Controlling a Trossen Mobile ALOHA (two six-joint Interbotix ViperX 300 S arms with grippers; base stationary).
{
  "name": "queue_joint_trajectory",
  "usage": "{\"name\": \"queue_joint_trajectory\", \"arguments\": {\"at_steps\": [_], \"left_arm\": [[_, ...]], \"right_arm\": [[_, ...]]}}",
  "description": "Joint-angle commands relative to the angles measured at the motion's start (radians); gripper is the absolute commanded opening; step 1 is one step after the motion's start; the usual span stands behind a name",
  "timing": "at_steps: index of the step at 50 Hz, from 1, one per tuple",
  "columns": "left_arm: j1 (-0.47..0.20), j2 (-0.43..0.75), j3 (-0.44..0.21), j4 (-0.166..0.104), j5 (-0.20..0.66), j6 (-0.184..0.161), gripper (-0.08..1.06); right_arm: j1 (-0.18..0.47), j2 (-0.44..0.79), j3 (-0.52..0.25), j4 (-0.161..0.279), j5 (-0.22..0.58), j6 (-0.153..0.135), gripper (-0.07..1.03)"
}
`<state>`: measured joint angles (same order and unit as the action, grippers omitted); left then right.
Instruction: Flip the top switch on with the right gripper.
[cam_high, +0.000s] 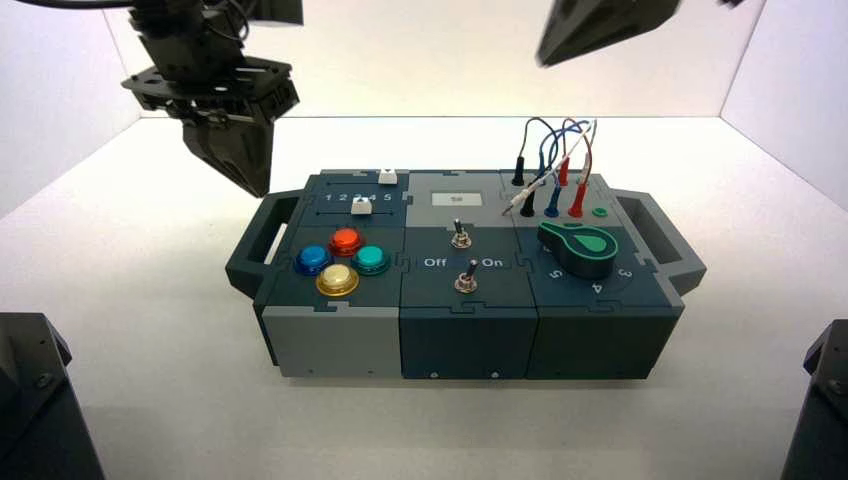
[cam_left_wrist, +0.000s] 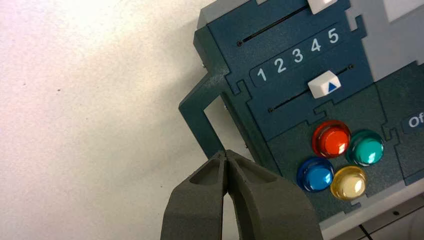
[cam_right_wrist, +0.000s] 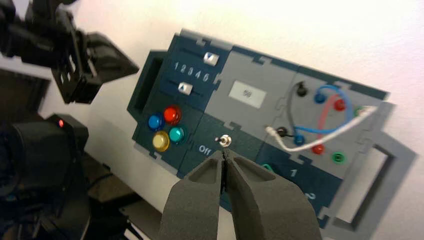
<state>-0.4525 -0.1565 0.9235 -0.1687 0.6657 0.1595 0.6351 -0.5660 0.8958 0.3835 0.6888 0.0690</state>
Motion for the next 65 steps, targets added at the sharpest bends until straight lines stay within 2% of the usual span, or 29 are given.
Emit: {"name": "queue_joint_trajectory", "arguments": {"at_steps": [1, 10, 25, 35, 45, 54, 65], "left_arm": [[-0.005, 0.025, -0.037, 0.002, 0.000, 0.009, -0.03], [-0.020, 0.078, -0.052, 0.002, -0.002, 0.009, -0.03], [-0.057, 0.169, -0.081, 0.002, 0.000, 0.009, -0.03], [-0.057, 0.212, -0.100, 0.000, 0.000, 0.009, -0.03], [-0.055, 0.227, -0.104, 0.002, -0.002, 0.011, -0.03], [-0.055, 0.235, -0.103, 0.002, -0.002, 0.011, -0.03], [-0.055, 0.241, -0.104, 0.002, 0.000, 0.014, -0.03]], "right_arm": [[0.040, 0.054, -0.051, 0.018, -0.028, 0.000, -0.02], [0.044, 0.101, -0.060, 0.040, -0.040, 0.000, -0.02], [0.071, 0.181, -0.081, 0.046, -0.040, -0.003, -0.02], [0.086, 0.310, -0.103, 0.049, -0.040, -0.003, -0.02], [0.086, 0.430, -0.126, 0.051, -0.048, -0.015, -0.02], [0.097, 0.446, -0.129, 0.072, -0.049, -0.015, -0.02], [0.158, 0.469, -0.161, 0.101, -0.049, -0.015, -0.02]]}}
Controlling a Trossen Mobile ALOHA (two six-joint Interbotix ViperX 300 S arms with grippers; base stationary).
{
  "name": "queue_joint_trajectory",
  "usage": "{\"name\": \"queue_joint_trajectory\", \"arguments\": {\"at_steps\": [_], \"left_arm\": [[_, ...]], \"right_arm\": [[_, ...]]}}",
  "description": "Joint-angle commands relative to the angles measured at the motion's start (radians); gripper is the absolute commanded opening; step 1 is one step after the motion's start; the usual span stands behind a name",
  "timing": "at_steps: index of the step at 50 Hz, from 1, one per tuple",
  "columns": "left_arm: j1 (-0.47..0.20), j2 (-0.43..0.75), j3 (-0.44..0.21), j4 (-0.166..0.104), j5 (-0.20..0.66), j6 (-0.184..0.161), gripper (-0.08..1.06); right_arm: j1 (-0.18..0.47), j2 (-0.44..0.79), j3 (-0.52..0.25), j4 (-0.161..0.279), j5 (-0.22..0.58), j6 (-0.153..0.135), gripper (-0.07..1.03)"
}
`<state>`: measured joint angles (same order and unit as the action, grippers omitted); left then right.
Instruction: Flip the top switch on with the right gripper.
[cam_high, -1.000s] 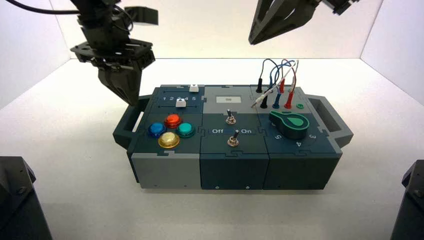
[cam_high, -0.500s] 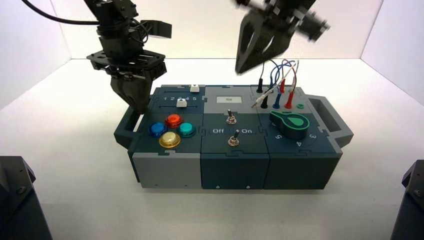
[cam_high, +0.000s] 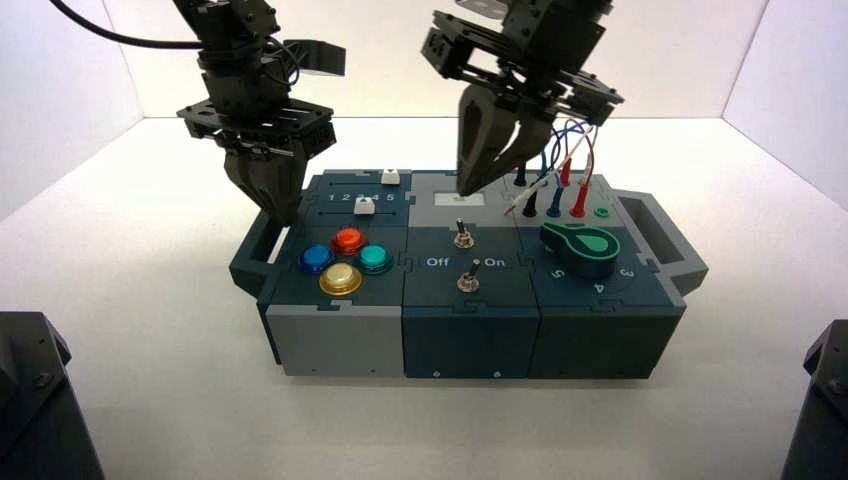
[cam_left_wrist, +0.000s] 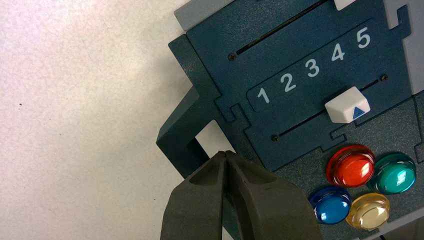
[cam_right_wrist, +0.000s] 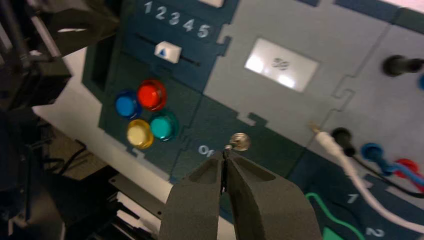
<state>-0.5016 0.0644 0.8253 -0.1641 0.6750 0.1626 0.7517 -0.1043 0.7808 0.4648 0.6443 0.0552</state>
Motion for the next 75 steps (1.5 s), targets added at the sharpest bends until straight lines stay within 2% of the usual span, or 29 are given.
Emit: {"name": "queue_joint_trajectory", "arguments": {"at_steps": [1, 15, 55, 63, 75], "left_arm": [[-0.006, 0.020, -0.006, -0.003, -0.011, 0.012, -0.03], [-0.006, 0.020, -0.006, -0.002, -0.009, 0.015, -0.03], [-0.006, 0.020, -0.008, -0.002, -0.009, 0.021, -0.03], [-0.006, 0.020, -0.008, -0.002, -0.009, 0.023, -0.03], [-0.006, 0.020, -0.006, -0.002, -0.009, 0.029, -0.03]], "right_arm": [[0.043, 0.011, -0.048, 0.021, -0.005, -0.002, -0.02], [0.057, 0.064, -0.055, 0.025, -0.008, -0.002, -0.02], [0.049, 0.135, -0.020, 0.014, -0.103, -0.002, -0.02], [0.041, 0.146, -0.017, 0.009, -0.114, 0.000, -0.02], [-0.005, 0.144, -0.008, -0.002, -0.118, 0.000, -0.02]]}}
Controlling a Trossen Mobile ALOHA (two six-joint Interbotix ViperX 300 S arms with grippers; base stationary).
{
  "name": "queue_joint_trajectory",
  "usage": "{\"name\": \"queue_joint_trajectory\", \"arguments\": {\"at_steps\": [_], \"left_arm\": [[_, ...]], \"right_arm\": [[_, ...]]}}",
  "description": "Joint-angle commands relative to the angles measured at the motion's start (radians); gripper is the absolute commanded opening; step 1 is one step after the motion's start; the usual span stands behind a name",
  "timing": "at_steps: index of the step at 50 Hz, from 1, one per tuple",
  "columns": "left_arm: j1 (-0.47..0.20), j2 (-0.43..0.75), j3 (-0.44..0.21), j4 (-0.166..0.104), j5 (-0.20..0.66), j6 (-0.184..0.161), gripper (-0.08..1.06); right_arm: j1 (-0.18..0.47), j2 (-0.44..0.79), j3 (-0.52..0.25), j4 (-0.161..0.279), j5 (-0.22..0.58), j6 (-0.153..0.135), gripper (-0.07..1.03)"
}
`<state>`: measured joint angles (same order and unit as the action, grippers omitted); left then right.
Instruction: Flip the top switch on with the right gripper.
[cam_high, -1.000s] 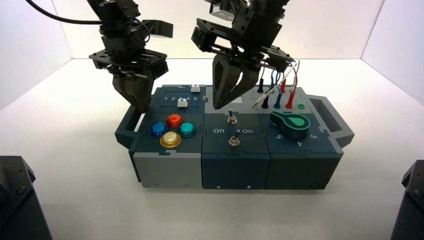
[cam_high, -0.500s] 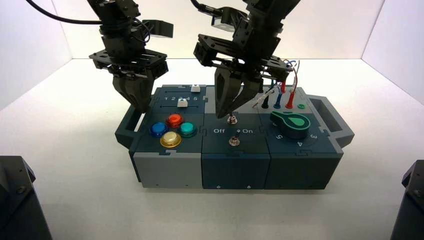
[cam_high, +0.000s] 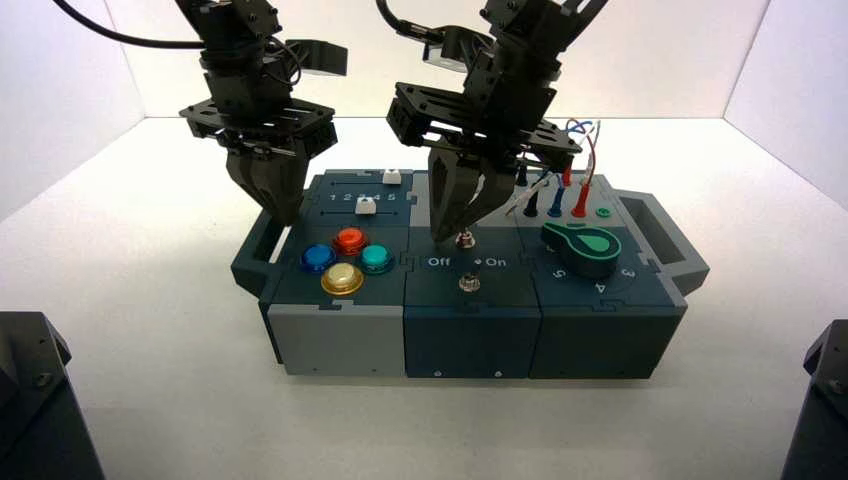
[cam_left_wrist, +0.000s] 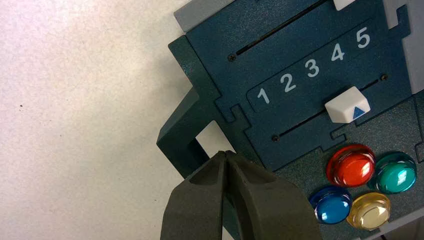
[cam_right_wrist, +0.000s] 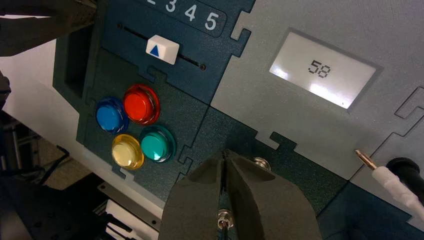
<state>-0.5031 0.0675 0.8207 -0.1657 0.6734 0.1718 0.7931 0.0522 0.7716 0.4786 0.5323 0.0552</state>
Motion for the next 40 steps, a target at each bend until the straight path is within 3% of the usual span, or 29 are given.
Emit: {"name": "queue_joint_trajectory", "arguments": {"at_steps": [1, 18, 40], "left_arm": [[-0.005, 0.018, -0.003, 0.002, -0.008, 0.020, -0.03], [-0.006, 0.017, -0.003, 0.000, -0.008, 0.028, -0.03], [-0.005, 0.011, -0.003, 0.000, -0.011, 0.028, -0.03]], "right_arm": [[-0.051, -0.014, 0.003, -0.017, -0.006, 0.000, -0.02], [-0.117, -0.043, 0.035, -0.031, -0.006, 0.000, -0.02], [-0.071, -0.058, -0.018, -0.020, -0.031, 0.000, -0.02]]}}
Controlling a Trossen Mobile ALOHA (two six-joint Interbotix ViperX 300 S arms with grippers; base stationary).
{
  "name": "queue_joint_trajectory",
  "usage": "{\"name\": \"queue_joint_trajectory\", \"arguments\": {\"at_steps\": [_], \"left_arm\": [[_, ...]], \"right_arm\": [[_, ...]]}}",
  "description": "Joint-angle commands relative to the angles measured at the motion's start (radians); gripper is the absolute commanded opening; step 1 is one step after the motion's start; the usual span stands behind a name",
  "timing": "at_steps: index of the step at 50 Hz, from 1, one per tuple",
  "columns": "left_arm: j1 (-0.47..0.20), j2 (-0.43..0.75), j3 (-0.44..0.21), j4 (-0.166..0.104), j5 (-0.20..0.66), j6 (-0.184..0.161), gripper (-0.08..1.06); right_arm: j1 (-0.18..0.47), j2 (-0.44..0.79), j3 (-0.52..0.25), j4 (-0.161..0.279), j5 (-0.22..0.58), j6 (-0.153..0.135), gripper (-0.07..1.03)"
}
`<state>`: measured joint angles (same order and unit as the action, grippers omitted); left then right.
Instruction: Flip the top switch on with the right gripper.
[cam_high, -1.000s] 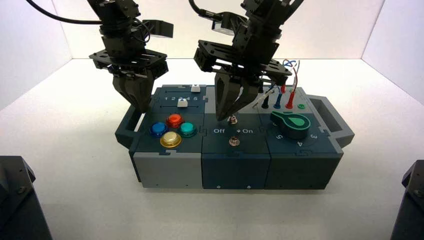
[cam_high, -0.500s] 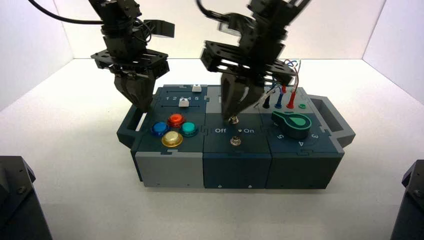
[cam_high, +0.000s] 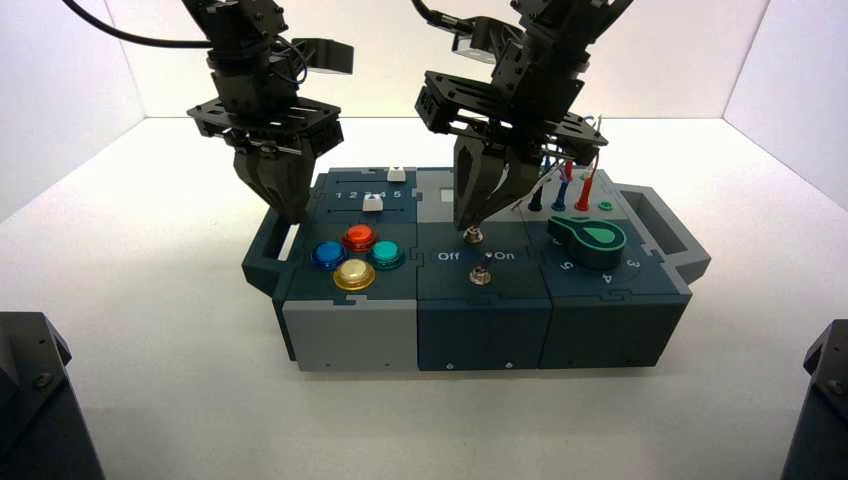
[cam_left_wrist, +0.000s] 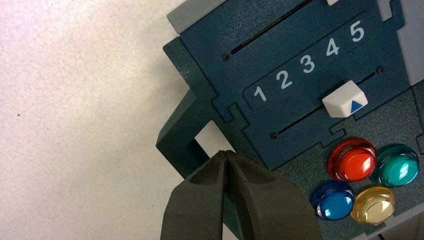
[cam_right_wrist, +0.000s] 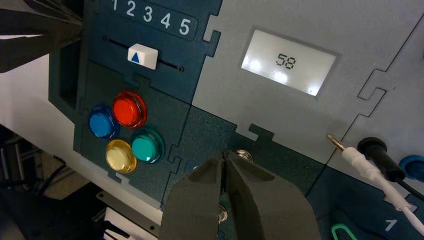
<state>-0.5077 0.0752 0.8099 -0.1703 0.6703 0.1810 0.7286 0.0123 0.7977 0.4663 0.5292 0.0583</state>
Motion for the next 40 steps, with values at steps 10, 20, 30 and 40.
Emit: {"name": "queue_joint_trajectory", "arguments": {"at_steps": [10, 20, 30, 40], "left_arm": [[0.006, -0.043, 0.011, 0.008, -0.020, 0.018, -0.03], [0.006, -0.138, 0.029, 0.006, -0.037, 0.017, -0.03], [0.006, -0.166, 0.034, 0.008, -0.032, 0.017, -0.03], [0.006, -0.201, 0.043, 0.006, -0.025, 0.018, -0.03]], "right_arm": [[0.028, -0.038, -0.058, -0.005, -0.054, -0.005, -0.02], [0.026, -0.132, -0.034, -0.005, -0.034, 0.000, -0.02], [0.021, -0.238, -0.017, -0.003, 0.040, 0.015, -0.02], [0.021, -0.305, 0.054, -0.003, 0.112, 0.029, -0.02]]}}
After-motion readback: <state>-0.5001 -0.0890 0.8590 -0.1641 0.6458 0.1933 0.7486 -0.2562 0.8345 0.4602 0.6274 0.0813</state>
